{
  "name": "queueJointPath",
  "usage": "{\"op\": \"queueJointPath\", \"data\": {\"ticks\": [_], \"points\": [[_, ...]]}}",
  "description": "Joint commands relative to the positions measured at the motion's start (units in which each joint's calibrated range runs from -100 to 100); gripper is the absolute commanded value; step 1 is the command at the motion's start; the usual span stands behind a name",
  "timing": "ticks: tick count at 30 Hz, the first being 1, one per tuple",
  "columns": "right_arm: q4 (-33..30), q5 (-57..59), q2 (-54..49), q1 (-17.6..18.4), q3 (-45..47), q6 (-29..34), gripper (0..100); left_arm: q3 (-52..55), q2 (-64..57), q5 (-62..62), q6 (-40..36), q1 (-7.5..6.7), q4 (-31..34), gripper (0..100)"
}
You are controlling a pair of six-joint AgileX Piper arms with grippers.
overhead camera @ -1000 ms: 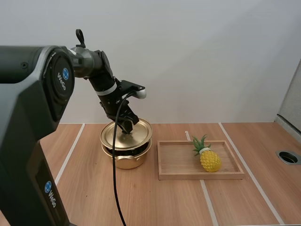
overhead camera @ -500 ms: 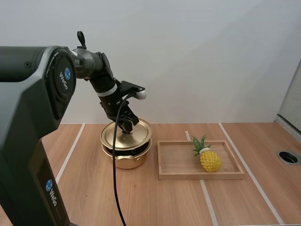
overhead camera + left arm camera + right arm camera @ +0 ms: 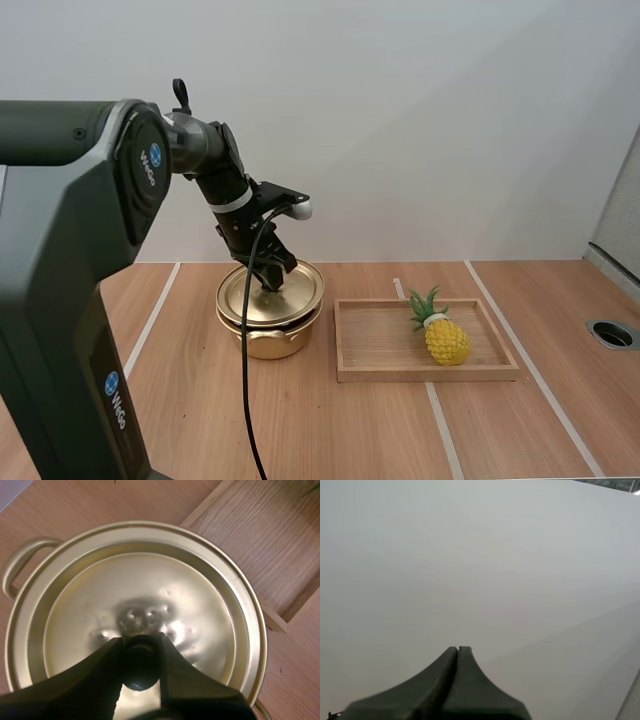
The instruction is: Open the pot, put the grape inside, and close it
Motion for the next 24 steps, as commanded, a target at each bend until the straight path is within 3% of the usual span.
{"op": "queueJointPath", "data": {"ticks": [1,24], "points": [[-0.62,-0.55,-0.81,-0.22,-0.36,0.08,0,0.36,1.58,-1.36,-0.21,-0.10,0.43,0],[-0.62,-0.55,-0.81,-0.22,-0.36,0.08,0,0.50,3.85,2.89,-2.58,-0.10,6.04,0]]}}
